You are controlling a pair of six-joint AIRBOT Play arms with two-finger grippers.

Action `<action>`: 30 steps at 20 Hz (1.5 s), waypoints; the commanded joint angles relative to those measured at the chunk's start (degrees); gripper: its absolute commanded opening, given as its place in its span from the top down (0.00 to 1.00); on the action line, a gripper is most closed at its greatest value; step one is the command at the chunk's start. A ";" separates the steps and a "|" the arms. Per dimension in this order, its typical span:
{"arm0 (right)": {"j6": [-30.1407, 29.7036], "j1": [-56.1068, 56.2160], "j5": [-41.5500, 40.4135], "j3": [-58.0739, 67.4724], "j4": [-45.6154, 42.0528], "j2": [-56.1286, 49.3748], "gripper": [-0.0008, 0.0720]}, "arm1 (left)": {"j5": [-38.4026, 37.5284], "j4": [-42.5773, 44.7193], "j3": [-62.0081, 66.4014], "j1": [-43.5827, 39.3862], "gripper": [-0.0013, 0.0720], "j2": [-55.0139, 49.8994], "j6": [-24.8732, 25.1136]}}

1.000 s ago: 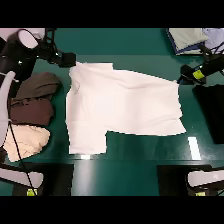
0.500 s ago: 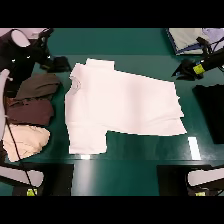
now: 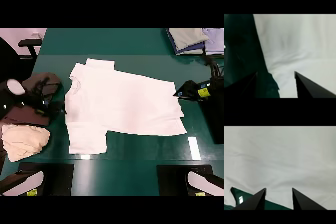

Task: Fold the shirts.

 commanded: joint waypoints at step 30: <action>-2.91 -29.49 -11.41 -39.10 1.92 4.50 0.47 | 12.66 -18.40 -9.46 0.00 0.95 4.22 7.13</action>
